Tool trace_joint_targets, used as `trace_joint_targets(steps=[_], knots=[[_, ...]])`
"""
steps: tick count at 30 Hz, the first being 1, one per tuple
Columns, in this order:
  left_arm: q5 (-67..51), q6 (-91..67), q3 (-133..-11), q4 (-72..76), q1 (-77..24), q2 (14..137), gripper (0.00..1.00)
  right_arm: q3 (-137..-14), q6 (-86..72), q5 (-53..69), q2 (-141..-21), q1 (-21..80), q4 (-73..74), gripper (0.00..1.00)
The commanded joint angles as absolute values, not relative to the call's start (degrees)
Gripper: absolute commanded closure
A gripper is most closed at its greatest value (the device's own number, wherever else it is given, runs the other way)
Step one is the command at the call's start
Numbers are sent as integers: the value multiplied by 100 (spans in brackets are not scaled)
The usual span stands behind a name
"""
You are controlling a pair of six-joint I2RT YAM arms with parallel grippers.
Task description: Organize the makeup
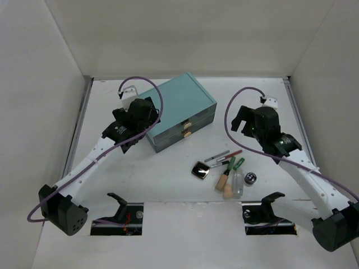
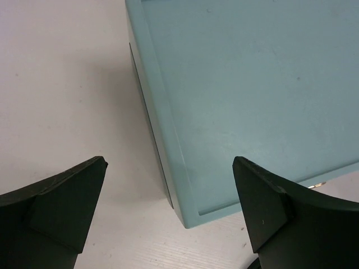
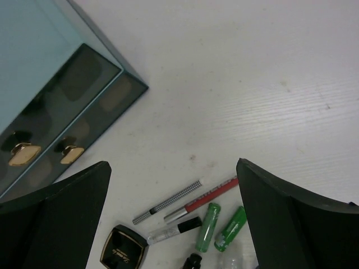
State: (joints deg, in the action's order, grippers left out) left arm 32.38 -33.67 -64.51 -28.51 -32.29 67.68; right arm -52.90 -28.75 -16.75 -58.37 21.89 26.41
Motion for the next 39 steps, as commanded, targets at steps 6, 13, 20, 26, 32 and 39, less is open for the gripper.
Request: trace_joint_targets(steps=[6, 13, 20, 26, 32, 39], knots=[[3086, -3138, -6495, -2233, -3072, 6951, 0, -4914, -2321, -1529, -5608, 2947, 1803, 0], [2576, -3076, -6276, -1548, -2624, 7488, 1, -4509, -2013, -1302, -5721, 3475, 959, 0], [1943, -3094, -6073, -924, -2228, 7734, 12, -4701, -1960, -379, -6722, 3845, -61, 0], [1732, -3164, -5907, -826, -2008, 7805, 33, -5316, -2004, 9, -7706, 3933, -351, 0], [1705, -3269, -5441, -782, -1859, 7533, 40, -5721, -1872, -88, -8436, 4091, -685, 0], [1565, -3436, -5019, -396, -1709, 7550, 55, -6055, -1828, -97, -9061, 4117, -896, 11]])
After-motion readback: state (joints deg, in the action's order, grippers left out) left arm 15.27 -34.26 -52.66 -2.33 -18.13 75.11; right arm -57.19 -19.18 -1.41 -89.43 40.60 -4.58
